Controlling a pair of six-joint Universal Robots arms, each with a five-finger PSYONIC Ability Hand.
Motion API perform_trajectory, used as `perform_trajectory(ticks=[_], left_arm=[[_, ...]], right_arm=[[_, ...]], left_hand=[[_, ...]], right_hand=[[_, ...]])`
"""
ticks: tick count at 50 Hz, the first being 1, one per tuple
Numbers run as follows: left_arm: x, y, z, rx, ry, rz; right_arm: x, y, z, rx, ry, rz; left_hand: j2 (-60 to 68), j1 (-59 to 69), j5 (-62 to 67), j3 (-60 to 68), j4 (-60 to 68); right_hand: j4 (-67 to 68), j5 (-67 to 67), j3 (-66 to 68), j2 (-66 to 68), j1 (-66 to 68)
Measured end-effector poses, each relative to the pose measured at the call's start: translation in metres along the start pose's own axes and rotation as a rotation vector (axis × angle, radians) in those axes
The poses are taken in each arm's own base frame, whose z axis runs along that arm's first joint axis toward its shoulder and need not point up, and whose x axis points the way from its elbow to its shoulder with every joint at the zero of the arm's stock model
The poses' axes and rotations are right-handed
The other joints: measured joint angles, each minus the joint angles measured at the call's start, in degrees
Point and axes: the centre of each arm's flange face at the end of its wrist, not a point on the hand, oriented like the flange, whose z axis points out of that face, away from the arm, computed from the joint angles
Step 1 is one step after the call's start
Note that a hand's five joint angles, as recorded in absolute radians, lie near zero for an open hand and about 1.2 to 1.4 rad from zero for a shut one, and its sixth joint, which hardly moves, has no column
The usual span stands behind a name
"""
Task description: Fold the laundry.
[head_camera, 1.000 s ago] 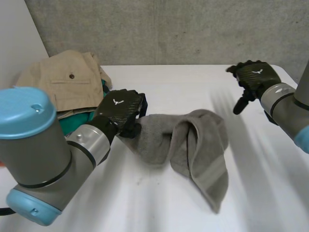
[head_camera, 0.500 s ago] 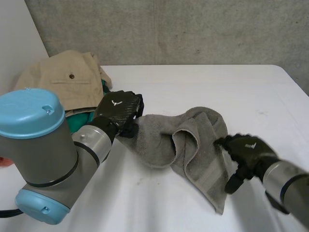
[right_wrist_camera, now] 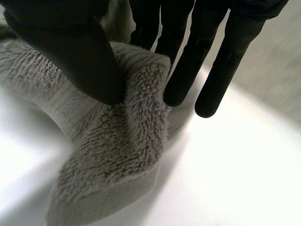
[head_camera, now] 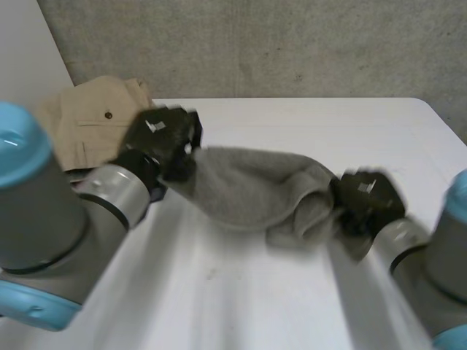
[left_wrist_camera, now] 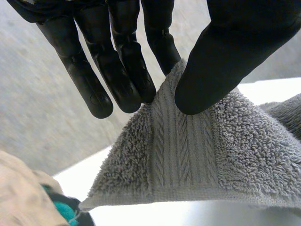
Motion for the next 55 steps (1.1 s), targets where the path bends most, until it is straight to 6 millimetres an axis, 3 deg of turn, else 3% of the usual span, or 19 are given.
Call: perform_trajectory(ticks=[4, 8, 11, 14, 18, 23, 27, 31, 33, 37, 41, 43, 47, 50, 55], left_arm=[[-0.015, -0.042, -0.014, 0.100, -0.051, 0.001], [-0.033, -0.077, -0.029, 0.180, -0.110, 0.019], [-0.043, -0.087, -0.034, 0.182, -0.146, 0.053], [-0.048, -0.083, -0.033, 0.136, -0.163, 0.102], [-0.051, -0.059, -0.019, 0.017, -0.166, 0.205], [-0.056, -0.027, 0.016, -0.095, -0.172, 0.305], [-0.062, -0.024, 0.048, -0.063, -0.203, 0.341], [-0.071, -0.047, 0.083, 0.102, -0.262, 0.363], [-0.077, -0.075, 0.100, 0.265, -0.313, 0.369], [-0.087, -0.127, 0.112, 0.561, -0.401, 0.367], [-0.088, -0.148, 0.110, 0.689, -0.434, 0.358], [-0.086, -0.146, 0.110, 0.689, -0.431, 0.355], [-0.080, -0.119, 0.106, 0.572, -0.394, 0.354], [-0.074, -0.084, 0.100, 0.424, -0.350, 0.356], [-0.064, -0.032, 0.088, 0.235, -0.291, 0.359]], right_arm=[[0.035, -0.057, -0.015, 0.114, 0.080, -0.143], [0.074, -0.097, -0.031, 0.136, 0.130, -0.264], [0.093, -0.113, -0.039, 0.119, 0.132, -0.302], [0.104, -0.121, -0.042, 0.098, 0.114, -0.309], [0.115, -0.121, -0.035, 0.060, 0.086, -0.298], [0.118, -0.108, -0.006, 0.005, 0.057, -0.296], [0.122, -0.109, 0.022, 0.015, 0.103, -0.315], [0.132, -0.127, 0.052, 0.110, 0.243, -0.336], [0.140, -0.147, 0.066, 0.231, 0.356, -0.337], [0.154, -0.193, 0.077, 0.529, 0.556, -0.309], [0.158, -0.215, 0.071, 0.677, 0.631, -0.290], [0.158, -0.216, 0.069, 0.690, 0.632, -0.290], [0.150, -0.198, 0.069, 0.604, 0.559, -0.304], [0.135, -0.164, 0.071, 0.445, 0.422, -0.318], [0.118, -0.125, 0.071, 0.267, 0.268, -0.314]], left_hand=[[0.08, 0.00, 0.00, 0.03, 0.00], [0.08, 0.00, 0.00, 0.03, 0.00], [0.08, 0.00, 0.00, 0.03, 0.00], [0.09, 0.00, 0.00, 0.03, 0.00], [0.08, 0.00, 0.00, 0.03, 0.00], [0.09, 0.00, 0.00, 0.05, 0.21], [0.11, 0.00, 0.00, 0.10, 0.22], [0.14, 0.00, 0.00, 0.14, 0.23], [0.15, 0.00, 0.00, 0.17, 0.25], [0.15, 0.00, 0.00, 0.17, 0.25], [0.15, 0.00, 0.00, 0.17, 0.25], [0.15, 0.00, 0.00, 0.17, 0.25], [0.15, 0.00, 0.00, 0.17, 0.25], [0.15, 0.00, 0.00, 0.17, 0.26], [0.17, 0.00, 0.00, 0.18, 0.25]], right_hand=[[0.11, 0.35, 0.05, 0.00, 0.00], [0.16, 0.67, 0.57, 0.00, 0.00], [0.17, 0.67, 0.69, 0.00, 0.00], [0.19, 0.67, 0.78, 0.00, 0.00], [0.19, 0.67, 0.78, 0.00, 0.00], [0.20, 0.67, 0.78, 0.00, 0.00], [0.21, 0.67, 0.78, 0.00, 0.00], [0.21, 0.67, 0.79, 0.00, 0.00], [0.21, 0.67, 0.80, 0.00, 0.81], [0.21, 0.87, 0.80, 0.00, 1.30], [0.21, 1.44, 0.80, 0.00, 1.30], [0.21, 1.54, 0.80, 0.00, 1.30], [0.21, 1.73, 0.80, 0.00, 1.30], [0.21, 1.88, 0.80, 0.00, 1.30], [0.21, 1.79, 0.80, 0.00, 1.30]])
